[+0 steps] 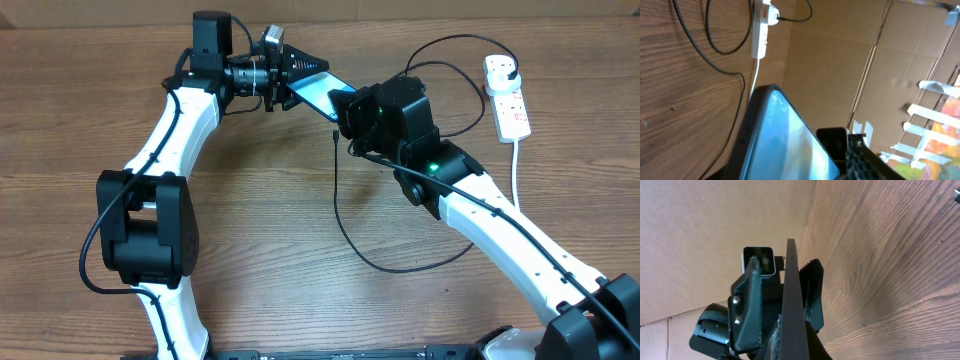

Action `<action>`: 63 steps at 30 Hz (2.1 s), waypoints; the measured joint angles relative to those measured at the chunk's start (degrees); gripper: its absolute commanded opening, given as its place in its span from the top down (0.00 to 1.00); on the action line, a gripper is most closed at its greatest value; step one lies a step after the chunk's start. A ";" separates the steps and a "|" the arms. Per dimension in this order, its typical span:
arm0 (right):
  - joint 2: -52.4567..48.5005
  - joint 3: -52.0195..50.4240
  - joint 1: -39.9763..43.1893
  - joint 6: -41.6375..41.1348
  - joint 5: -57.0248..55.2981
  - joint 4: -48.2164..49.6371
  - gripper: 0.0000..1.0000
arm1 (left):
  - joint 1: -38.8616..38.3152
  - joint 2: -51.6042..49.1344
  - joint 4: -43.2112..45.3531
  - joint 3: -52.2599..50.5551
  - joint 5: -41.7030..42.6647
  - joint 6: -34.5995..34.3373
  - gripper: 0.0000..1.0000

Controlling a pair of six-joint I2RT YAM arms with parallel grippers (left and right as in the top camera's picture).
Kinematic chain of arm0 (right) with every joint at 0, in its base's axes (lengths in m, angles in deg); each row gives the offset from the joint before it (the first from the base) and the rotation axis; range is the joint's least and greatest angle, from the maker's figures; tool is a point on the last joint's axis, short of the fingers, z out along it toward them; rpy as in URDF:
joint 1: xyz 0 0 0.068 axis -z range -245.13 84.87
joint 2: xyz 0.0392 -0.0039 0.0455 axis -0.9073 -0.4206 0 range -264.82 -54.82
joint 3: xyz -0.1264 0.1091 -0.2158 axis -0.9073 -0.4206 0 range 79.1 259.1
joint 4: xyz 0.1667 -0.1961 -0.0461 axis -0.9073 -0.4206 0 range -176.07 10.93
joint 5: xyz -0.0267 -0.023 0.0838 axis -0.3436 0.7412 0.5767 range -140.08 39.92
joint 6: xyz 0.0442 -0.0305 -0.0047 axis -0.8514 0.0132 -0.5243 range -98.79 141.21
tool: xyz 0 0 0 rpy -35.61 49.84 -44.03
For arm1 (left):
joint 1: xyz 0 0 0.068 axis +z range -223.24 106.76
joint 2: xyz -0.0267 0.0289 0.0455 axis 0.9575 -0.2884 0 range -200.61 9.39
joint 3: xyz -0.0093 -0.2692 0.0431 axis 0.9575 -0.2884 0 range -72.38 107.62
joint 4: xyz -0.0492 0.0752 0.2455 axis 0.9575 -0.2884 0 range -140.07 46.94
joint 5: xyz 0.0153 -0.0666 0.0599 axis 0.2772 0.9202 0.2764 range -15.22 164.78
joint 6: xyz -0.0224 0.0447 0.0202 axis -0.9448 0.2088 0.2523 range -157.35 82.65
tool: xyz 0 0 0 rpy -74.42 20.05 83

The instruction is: Plug charger to phone and switch on socket

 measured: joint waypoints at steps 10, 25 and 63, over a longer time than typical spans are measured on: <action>0.00 0.68 -0.59 -0.42 -1.16 -1.03 0.96 | -0.02 -0.09 0.98 -0.57 -2.29 -6.88 0.81; 0.17 2.73 -0.68 -2.60 -3.65 -2.89 0.96 | -0.46 -1.05 17.88 -1.07 0.72 -28.17 0.81; -4.31 2.05 -0.94 0.26 -8.20 8.11 0.96 | -1.36 -1.49 22.77 -1.07 5.22 -32.06 0.96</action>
